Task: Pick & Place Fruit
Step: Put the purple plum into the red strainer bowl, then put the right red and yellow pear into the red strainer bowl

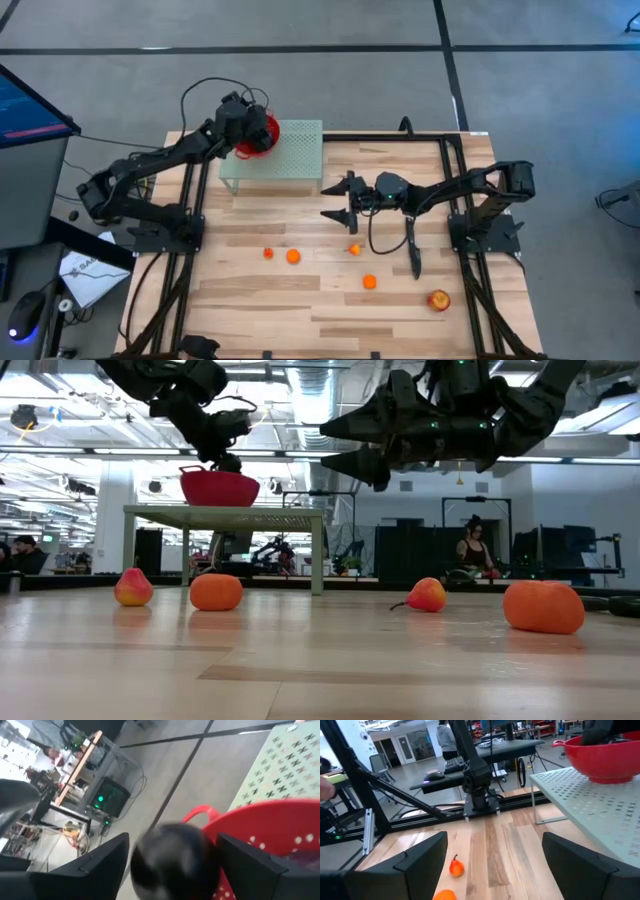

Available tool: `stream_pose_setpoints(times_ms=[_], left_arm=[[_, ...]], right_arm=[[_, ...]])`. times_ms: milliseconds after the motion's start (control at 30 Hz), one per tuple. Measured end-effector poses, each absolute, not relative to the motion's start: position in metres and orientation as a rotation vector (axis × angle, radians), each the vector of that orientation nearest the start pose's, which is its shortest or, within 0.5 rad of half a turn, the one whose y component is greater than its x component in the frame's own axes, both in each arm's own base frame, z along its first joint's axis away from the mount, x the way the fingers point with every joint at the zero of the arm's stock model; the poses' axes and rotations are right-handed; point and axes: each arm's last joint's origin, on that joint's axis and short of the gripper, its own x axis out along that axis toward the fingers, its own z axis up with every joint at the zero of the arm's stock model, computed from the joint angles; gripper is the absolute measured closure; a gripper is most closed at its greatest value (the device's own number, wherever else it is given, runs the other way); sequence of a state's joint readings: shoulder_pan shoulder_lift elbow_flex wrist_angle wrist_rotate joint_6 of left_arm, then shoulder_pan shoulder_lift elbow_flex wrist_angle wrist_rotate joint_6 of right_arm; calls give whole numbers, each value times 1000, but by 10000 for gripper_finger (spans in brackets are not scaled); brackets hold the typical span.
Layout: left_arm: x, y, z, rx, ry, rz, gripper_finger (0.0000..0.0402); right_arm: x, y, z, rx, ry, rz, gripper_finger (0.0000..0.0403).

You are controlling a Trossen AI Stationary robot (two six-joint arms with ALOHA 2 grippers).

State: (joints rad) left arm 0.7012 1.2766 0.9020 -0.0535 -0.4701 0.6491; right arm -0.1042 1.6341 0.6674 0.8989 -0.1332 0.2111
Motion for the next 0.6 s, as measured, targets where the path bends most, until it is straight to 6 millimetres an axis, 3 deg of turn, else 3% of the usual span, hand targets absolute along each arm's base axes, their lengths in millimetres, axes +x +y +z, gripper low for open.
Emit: stream_pose_setpoints(times_ms=[167,467,600], left_arm=[[201,193,283,504,811,969,85],[204,191,283,496,769,871,85],[201,186,293,504,708,854,84]], right_arm=[[320,-29,193,219,71,25,83],[320,-29,193,219,71,24,83],[320,-30,193,219,70,21,83]])
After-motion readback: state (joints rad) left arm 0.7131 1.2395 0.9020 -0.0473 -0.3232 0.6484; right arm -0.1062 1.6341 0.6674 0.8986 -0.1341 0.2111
